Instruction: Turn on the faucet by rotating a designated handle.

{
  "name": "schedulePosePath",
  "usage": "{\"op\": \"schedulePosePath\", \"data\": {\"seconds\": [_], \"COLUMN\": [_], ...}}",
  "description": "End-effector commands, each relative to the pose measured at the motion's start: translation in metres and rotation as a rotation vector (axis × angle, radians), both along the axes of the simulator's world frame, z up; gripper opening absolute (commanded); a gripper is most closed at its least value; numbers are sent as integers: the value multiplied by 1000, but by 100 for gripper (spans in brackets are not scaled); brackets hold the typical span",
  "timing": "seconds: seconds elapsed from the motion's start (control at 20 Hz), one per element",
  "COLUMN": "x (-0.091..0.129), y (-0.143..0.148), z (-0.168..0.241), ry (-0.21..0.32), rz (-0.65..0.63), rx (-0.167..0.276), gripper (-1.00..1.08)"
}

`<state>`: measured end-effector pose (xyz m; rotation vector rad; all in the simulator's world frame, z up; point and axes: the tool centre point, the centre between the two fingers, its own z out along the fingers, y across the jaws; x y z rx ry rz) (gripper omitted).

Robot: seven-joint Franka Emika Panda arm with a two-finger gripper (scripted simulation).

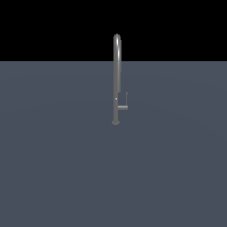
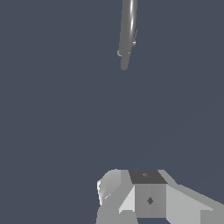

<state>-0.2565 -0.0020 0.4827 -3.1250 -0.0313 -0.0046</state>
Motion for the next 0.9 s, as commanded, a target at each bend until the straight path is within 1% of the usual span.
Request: {"op": "schedulePosePath", "data": {"seconds": [0.0,0.3,0.5,0.65,0.85], "x": [0,6,9,10,10], "y": [0,0,1,1,1], "z": [0,-3,0,8,25], "ry": [0,4,-6,-26,-69], "rz": [0,2,0,-5,-17], "rx": [0,-15,-19,-9,18], "gripper": [-100,-100,-100,-100,-100]}}
